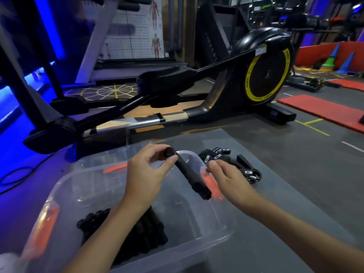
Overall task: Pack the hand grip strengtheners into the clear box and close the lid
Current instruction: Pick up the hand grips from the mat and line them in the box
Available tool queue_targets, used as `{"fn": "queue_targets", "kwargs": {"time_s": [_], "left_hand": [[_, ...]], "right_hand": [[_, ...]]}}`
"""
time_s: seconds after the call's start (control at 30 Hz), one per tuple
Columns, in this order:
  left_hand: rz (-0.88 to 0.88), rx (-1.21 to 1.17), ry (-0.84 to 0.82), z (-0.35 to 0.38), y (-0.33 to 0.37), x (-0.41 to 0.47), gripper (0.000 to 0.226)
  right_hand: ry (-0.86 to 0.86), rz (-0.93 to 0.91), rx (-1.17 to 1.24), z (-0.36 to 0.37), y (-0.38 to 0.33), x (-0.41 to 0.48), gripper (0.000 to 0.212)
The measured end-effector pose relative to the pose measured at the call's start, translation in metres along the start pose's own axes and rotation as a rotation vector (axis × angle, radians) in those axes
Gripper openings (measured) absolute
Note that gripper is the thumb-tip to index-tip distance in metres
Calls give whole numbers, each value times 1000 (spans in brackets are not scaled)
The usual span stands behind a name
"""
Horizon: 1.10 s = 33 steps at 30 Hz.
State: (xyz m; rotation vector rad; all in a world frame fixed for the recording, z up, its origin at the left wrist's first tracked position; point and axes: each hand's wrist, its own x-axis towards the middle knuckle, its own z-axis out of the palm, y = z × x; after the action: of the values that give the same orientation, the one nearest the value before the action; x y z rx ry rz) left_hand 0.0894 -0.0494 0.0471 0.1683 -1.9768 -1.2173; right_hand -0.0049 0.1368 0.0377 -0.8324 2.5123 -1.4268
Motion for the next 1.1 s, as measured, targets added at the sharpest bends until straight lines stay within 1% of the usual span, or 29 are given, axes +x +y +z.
{"fn": "queue_targets", "kwargs": {"time_s": [0.07,0.1,0.17,0.27,0.33,0.43,0.57,0.87,1.1], "left_hand": [[-76,52,-34,-13,-21,-4,21],[-113,89,-67,-16,-34,-7,20],[-196,149,-147,-19,-58,-15,18],[-316,218,-231,-18,-87,-22,21],[-342,302,-293,-16,-100,-23,18],[-332,432,-361,-14,-111,-23,11],[-334,513,-412,-9,-128,-20,11],[-373,637,-513,-14,-156,-27,10],[-379,687,-522,-12,-158,-31,13]], "right_hand": [[-127,-89,-212,16,15,3,34],[-210,-94,-325,24,22,3,36],[-258,-112,-525,32,32,1,55],[-228,-182,-678,36,37,-2,78],[-218,-185,-680,36,38,-2,81],[-196,-201,-679,37,37,-2,82],[-187,-209,-685,35,35,-4,80],[-187,-220,-704,36,35,-3,79],[-179,-222,-718,37,36,-3,78]]}}
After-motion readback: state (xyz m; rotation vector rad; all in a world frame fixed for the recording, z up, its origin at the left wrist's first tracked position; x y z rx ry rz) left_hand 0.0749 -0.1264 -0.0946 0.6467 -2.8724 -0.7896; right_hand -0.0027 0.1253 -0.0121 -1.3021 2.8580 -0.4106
